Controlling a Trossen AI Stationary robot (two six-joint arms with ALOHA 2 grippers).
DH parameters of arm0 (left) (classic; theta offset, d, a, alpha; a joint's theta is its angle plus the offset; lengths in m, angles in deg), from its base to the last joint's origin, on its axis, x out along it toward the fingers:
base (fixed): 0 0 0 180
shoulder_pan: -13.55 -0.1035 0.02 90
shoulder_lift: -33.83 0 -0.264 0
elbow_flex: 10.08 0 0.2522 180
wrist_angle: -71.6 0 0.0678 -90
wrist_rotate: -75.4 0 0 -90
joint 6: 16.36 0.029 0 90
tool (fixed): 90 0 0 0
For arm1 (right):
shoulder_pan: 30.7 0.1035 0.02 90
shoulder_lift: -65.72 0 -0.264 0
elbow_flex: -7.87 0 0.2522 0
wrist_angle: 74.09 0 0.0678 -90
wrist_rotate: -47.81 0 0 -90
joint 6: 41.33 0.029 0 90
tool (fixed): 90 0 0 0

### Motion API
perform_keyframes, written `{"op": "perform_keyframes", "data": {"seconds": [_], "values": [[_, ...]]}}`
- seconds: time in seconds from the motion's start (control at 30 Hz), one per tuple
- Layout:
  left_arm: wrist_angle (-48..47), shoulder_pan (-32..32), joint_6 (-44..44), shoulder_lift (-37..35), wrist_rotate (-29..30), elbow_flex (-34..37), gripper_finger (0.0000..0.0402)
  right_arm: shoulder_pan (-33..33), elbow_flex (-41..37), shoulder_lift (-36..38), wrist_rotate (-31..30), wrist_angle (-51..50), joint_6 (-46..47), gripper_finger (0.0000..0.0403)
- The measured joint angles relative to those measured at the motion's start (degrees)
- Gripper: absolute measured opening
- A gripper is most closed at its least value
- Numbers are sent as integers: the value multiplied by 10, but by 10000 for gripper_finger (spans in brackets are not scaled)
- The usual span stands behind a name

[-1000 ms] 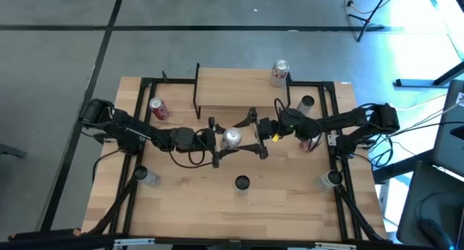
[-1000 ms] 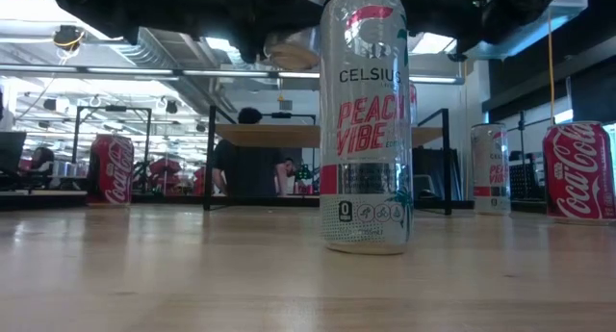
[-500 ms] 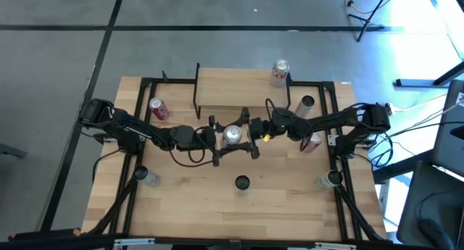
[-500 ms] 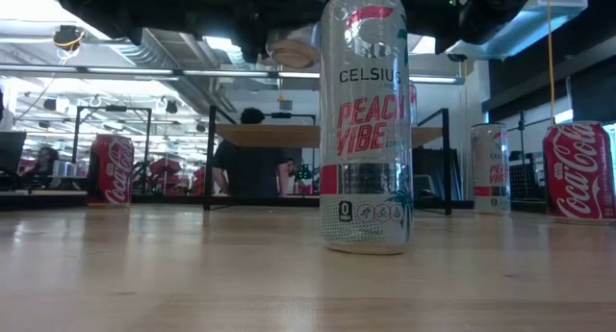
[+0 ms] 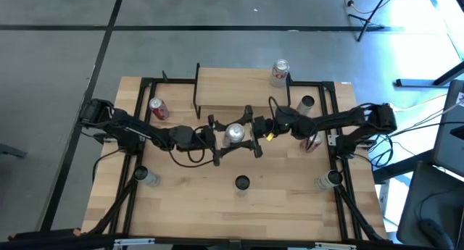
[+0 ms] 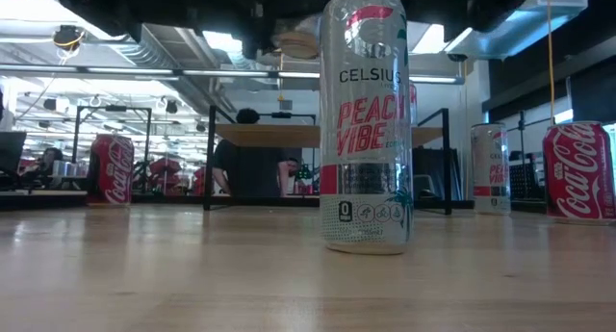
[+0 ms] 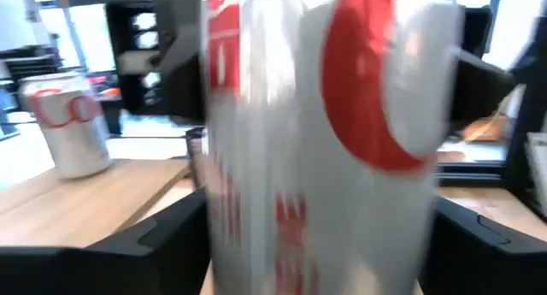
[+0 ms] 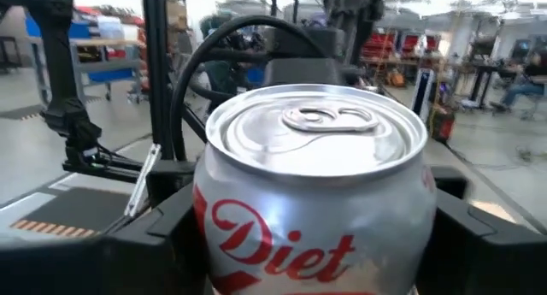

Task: Place canned beverage on shelf
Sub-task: Put the red-silver soda can on the shelf aligned with the other red-silver soda can

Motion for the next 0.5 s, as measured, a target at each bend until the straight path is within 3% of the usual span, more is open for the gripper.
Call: {"op": "perform_keyframes", "data": {"seconds": [0.2, 0.5], "values": [[-8, 15, 17, 0, 72, 2, 343, -36, 0, 69, 0, -87, 1, 271], [-79, 24, 6, 0, 63, 2, 345, -132, 0, 228, -19, -317, -40, 271]]}}
